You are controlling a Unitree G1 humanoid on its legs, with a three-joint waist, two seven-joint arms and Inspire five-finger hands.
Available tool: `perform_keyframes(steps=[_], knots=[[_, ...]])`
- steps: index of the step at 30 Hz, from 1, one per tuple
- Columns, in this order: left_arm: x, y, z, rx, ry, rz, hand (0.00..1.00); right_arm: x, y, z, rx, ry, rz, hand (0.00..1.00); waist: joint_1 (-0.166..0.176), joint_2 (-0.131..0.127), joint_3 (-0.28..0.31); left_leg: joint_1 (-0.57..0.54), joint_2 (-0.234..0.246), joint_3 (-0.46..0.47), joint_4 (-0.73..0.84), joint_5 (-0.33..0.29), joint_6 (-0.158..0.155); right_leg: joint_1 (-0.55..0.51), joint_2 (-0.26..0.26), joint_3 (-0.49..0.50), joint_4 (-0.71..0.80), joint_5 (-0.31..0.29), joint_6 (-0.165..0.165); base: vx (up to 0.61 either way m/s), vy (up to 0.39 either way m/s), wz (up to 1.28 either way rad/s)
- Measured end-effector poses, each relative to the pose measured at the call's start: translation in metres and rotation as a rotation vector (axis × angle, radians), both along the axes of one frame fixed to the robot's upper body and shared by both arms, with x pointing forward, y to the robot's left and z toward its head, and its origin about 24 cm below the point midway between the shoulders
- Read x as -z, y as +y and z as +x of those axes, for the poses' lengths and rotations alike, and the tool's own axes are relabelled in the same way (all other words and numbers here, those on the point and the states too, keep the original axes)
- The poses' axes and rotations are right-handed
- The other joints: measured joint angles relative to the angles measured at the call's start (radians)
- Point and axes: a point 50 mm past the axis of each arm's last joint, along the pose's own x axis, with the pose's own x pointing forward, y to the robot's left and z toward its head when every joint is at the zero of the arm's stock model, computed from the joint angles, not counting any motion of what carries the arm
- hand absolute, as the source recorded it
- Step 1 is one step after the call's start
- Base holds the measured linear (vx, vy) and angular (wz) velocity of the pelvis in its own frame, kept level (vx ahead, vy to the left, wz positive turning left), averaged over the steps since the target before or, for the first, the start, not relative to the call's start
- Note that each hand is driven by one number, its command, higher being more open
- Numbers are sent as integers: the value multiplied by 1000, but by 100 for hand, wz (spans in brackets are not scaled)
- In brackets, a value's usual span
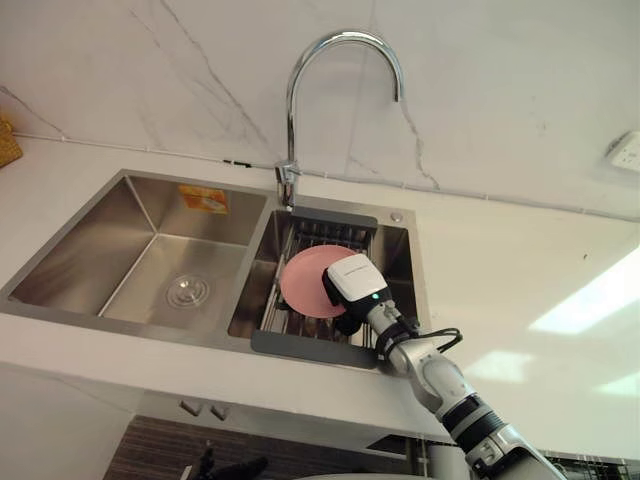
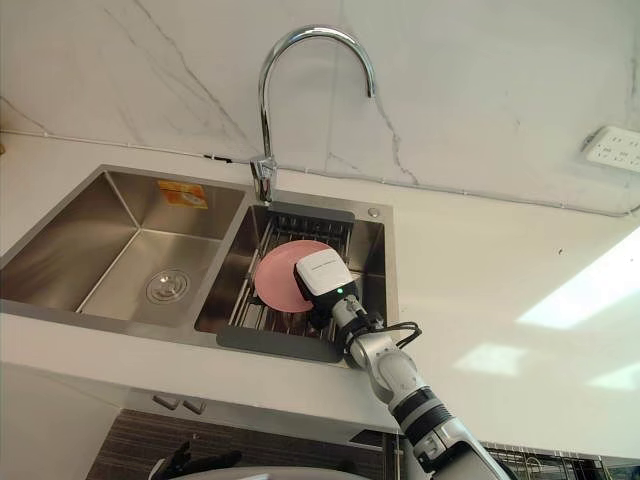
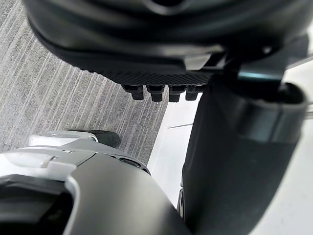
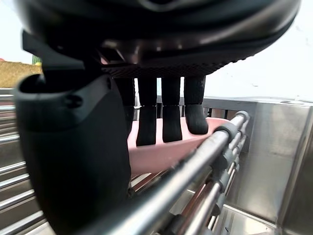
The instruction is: Walk over to the sink, pick up the cup, carry it to the dishwasher, place the cup inside the dishwasher, then close the dishwasher door
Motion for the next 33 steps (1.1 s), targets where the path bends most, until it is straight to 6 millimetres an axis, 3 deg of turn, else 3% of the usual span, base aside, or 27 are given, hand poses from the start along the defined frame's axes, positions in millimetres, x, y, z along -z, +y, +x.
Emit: perform_keyframes(steps=[8,16,24,33], knots=[[-1,1,0,-1,-6,5,100,-4,-2,1,14,10,62,0,2,9,5,-2,0,14,-9,6,0,-12,3,14,0,3,-1,7,16,-5],[-2,2,2,-3,-24,17,100,-13,-4,1,18,10,155,0,-1,44,28,4,1,26,-9,8,3,-15,6,25,0,9,-7,8,15,-3],[-2,1,2,-15,-30,26,100,-17,-17,0,66,86,396,0,9,67,42,10,2,25,-10,8,3,-13,9,27,0,14,-8,12,21,0],[-1,-2,-1,-59,-33,5,100,-20,-28,4,176,218,742,0,12,71,45,17,-6,18,-10,12,8,-3,0,23,0,19,-3,-11,30,2]])
